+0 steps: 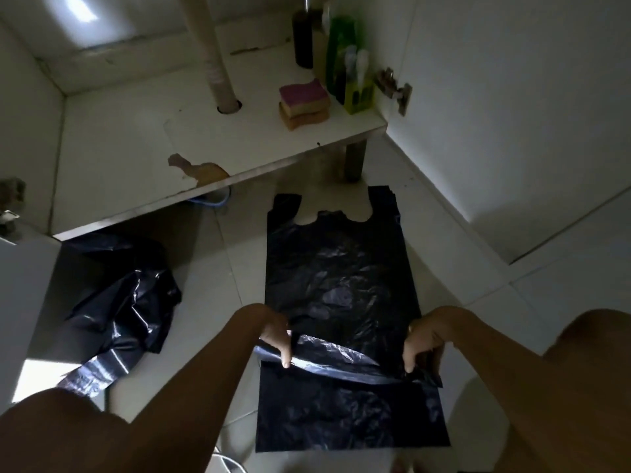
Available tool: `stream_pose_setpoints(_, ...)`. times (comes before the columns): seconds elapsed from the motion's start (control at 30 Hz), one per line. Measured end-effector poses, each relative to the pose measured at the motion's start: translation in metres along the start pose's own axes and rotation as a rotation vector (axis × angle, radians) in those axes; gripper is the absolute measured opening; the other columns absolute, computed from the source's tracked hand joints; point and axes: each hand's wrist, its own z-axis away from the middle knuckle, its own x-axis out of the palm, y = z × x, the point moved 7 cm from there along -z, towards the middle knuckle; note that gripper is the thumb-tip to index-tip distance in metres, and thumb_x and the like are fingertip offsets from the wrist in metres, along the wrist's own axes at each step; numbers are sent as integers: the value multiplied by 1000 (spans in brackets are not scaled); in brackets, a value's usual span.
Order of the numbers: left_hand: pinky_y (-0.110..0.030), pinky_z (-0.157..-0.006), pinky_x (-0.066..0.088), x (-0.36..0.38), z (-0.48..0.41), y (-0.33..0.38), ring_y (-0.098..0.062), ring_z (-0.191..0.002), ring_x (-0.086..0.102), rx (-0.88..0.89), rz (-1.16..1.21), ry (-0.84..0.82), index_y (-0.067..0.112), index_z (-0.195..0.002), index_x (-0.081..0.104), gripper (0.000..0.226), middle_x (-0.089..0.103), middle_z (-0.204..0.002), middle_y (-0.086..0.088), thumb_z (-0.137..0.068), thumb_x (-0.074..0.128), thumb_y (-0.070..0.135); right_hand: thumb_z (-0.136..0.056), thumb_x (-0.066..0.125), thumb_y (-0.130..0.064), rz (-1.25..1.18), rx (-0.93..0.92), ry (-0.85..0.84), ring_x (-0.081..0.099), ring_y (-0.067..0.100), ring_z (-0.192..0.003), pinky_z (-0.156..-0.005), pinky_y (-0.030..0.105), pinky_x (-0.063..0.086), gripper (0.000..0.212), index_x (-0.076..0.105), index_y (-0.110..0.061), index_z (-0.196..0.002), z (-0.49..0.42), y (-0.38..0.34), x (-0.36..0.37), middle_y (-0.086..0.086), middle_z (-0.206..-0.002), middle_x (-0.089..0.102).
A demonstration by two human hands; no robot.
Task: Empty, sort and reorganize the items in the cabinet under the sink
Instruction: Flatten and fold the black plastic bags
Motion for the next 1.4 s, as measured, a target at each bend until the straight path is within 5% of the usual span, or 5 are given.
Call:
stream_pose_setpoints(0.23, -21, -71, 44, 7, -13, 3, -21, -126, 51, 84, 154, -135, 20, -136, 57, 66, 49, -142, 4, -81, 71, 56, -97, 60, -41, -27, -82, -142, 62, 8, -78, -58, 18, 49, 37, 57, -23, -130, 2, -15, 7, -7, -121, 57)
stream_pose_setpoints(0.43, -38, -97, 44, -58, -60, -21, -30, -122, 50, 119, 278, 763, 23, -133, 51, 61, 49, -139, -11, -82, 68, 53, -93, 59, -44, 14, -283, 872, 46, 26, -131, -104, 43, 42, 48, 47, -31, -138, -37, -19, -65, 3, -146, 44)
stream_pose_setpoints(0.63, -58, -113, 22, -42, -99, -13, -34, -147, 14, 77, 67, 827, 31, -153, 19, 78, 14, -161, -10, -89, 53, 59, -96, 35, -64, 213, -114, 832, 9, 29, -152, -117, 64, 1, 77, 0, -34, -158, -78, 0, -36, -3, -167, 0)
stream_pose_setpoints(1.0, -62, -113, 20, -43, -111, -8, -31, -146, 19, 114, 115, 842, 31, -148, 30, 71, 19, -159, -11, -88, 58, 54, -91, 41, -63, 254, -36, 1092, 44, 33, -131, -114, 70, 7, 64, 41, -25, -143, -64, -12, -46, 8, -144, 44)
stream_pose_setpoints(1.4, -51, -100, 38, -108, -124, -27, -32, -113, 56, -26, 78, 915, 24, -123, 55, 46, 59, -125, -8, -90, 52, 56, -98, 21, -63, 21, -191, 1280, 1, 30, -153, -121, 59, 9, 71, 3, -32, -159, -130, -34, -115, 6, -167, 3)
